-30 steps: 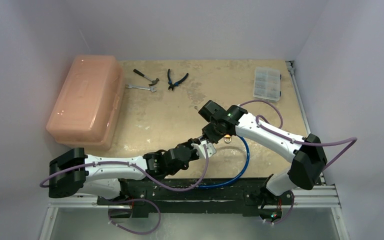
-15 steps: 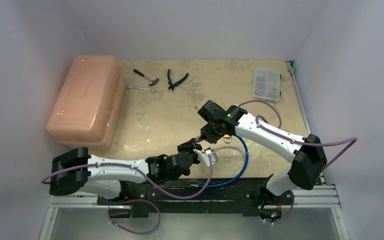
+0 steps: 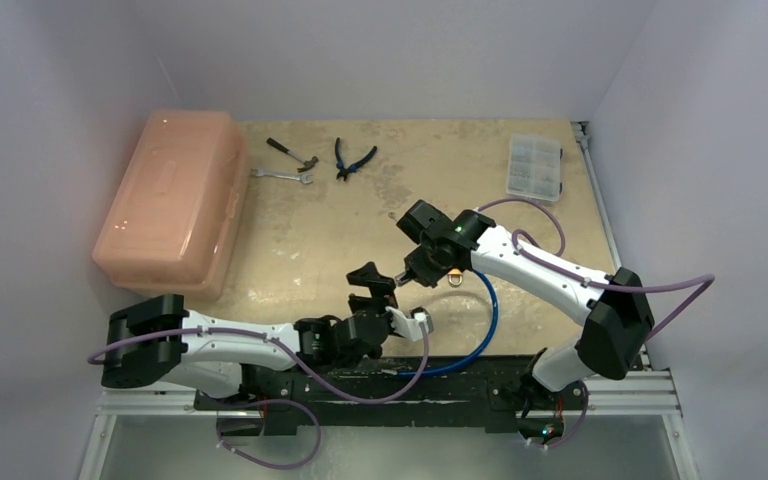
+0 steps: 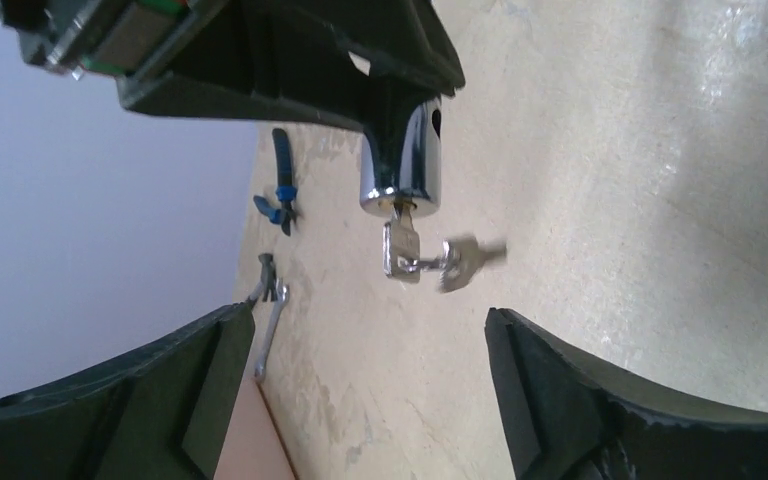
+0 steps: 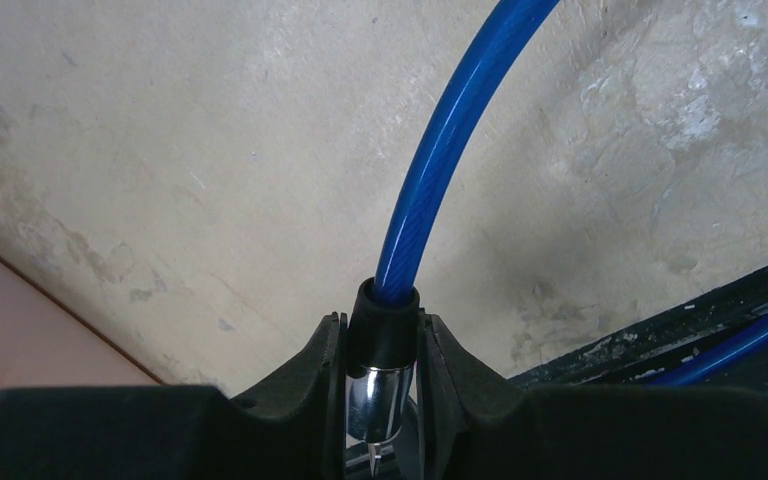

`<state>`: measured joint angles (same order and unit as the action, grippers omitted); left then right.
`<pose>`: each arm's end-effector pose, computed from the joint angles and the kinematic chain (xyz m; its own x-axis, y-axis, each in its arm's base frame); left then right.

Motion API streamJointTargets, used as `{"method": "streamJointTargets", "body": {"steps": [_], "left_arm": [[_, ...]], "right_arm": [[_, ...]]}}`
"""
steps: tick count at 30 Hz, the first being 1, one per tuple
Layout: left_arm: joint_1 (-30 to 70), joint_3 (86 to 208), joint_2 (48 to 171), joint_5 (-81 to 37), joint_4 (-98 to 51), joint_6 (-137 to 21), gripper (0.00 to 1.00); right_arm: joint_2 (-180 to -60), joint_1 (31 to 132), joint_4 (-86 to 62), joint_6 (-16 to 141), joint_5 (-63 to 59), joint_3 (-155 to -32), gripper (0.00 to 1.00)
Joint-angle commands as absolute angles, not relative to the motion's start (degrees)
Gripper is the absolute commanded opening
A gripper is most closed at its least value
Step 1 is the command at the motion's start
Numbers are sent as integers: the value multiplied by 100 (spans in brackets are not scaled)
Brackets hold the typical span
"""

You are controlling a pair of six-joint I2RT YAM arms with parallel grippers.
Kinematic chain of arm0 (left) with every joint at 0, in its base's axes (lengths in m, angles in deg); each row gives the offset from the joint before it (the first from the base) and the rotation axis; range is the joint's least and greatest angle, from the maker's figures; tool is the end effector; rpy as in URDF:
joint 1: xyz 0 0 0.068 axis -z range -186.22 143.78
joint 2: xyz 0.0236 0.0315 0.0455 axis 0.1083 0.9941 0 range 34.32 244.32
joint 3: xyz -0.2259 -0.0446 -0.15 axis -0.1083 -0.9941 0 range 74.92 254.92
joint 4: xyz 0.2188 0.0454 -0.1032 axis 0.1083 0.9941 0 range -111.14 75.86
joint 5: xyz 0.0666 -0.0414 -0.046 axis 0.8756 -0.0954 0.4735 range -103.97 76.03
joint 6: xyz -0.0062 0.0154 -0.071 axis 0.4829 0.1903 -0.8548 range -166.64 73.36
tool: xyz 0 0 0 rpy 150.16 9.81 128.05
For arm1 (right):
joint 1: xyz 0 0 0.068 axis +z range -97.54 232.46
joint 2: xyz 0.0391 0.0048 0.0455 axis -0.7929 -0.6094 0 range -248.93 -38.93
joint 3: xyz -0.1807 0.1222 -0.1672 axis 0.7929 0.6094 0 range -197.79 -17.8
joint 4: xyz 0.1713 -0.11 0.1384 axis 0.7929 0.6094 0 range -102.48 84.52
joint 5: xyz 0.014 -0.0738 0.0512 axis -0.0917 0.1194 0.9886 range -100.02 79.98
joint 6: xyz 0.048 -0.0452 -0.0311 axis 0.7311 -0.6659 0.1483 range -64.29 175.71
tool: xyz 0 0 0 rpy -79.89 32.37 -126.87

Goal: Unlock with the key

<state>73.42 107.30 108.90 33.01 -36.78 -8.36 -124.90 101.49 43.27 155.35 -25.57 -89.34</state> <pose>0.0907 -0.2499 0.2093 0.2798 0.8199 -0.4995 0.4842 0.3288 0.8108 0.1975 0.2027 0.2556 -0.5550 0.8094 -0.1919 0.7198 0.5830 0.3768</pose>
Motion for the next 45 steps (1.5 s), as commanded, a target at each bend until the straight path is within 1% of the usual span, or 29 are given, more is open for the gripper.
{"method": "streamJointTargets", "body": {"steps": [1,3,7,10,13,17,19,22,25,29,35,39,45], "left_arm": [[7376,10926,10670,3708,-3219,-1367,96],[7376,11083,10524,3683,-2908,-1811,98],[7376,11295,10168,3433,-2345,-2930,99],[7376,11484,9943,3332,-1763,-4048,99],[7376,11527,9712,2777,-1290,-4944,99],[7376,11531,9448,1757,-775,-5427,96],[7376,11591,9410,1213,-619,-5455,93],[7376,11693,9442,759,-372,-5337,85],[7376,11482,9330,4,-677,-4882,80],[7376,11269,9424,-521,-927,-4265,79],[7376,11281,10379,-1183,-876,-3696,77],[7376,11304,10732,-1514,-1019,-3543,77],[7376,11385,11066,-1691,-1165,-3545,75]], "right_arm": [[-12392,10132,4529,15498,-2742,-8970,0],[-12392,10132,4511,15509,-2735,-8948,0],[-12393,10132,4501,15535,-2747,-8919,0],[-12393,10134,4501,15540,-2767,-8895,0],[-12393,10124,4509,15555,-2792,-8890,0],[-12391,10106,4558,15546,-2843,-8896,0],[-12407,10091,4610,15542,-2878,-8922,0],[-12410,10057,4645,15538,-2902,-8918,0],[-12394,10015,4650,15513,-2900,-8886,0],[-12368,9971,4692,15491,-2925,-8844,0],[-12314,9926,4663,15477,-2893,-8732,0],[-12302,9915,4663,15444,-2879,-8674,0],[-12269,9871,4572,15401,-2821,-8544,0]]}}
